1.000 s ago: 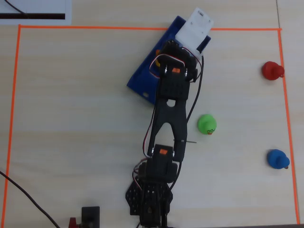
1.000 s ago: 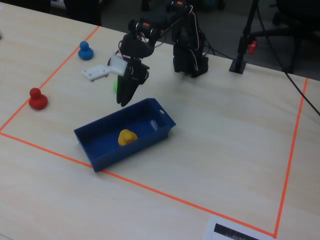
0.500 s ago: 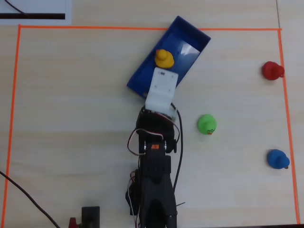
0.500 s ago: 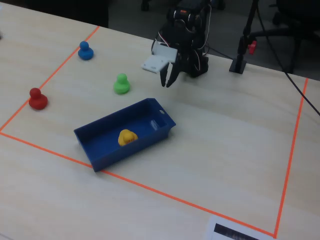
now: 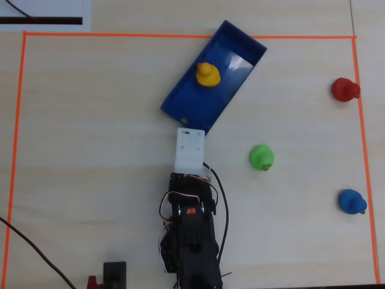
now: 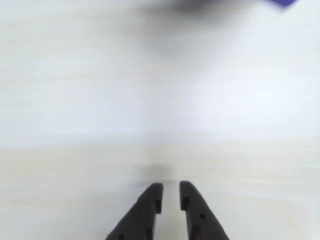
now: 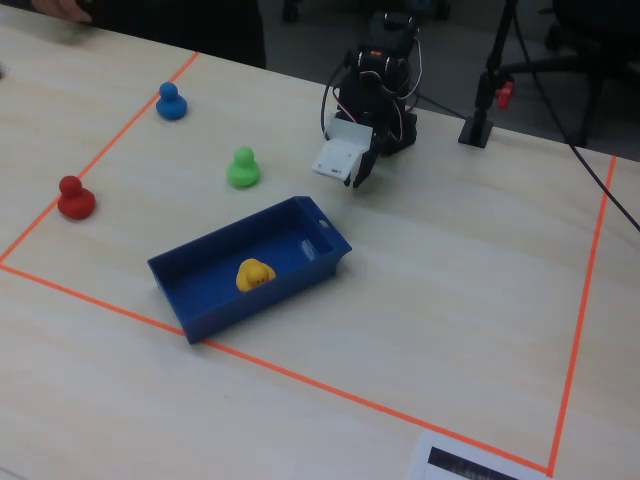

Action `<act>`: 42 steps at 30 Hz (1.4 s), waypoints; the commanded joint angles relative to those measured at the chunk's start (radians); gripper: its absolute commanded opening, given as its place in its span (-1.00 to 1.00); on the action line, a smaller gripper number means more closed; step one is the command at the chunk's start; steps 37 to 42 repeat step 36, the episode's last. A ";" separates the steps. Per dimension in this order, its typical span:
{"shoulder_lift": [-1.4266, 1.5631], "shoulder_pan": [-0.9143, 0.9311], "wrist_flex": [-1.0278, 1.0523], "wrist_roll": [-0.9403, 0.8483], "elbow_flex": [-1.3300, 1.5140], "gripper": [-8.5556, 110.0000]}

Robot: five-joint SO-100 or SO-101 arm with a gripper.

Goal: Grasp yellow duck and put it into box.

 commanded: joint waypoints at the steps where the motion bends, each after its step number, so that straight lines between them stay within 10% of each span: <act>1: 0.029 -0.009 0.032 0.006 0.012 -0.85; 42: 0.043 -0.021 0.061 0.009 0.041 -0.85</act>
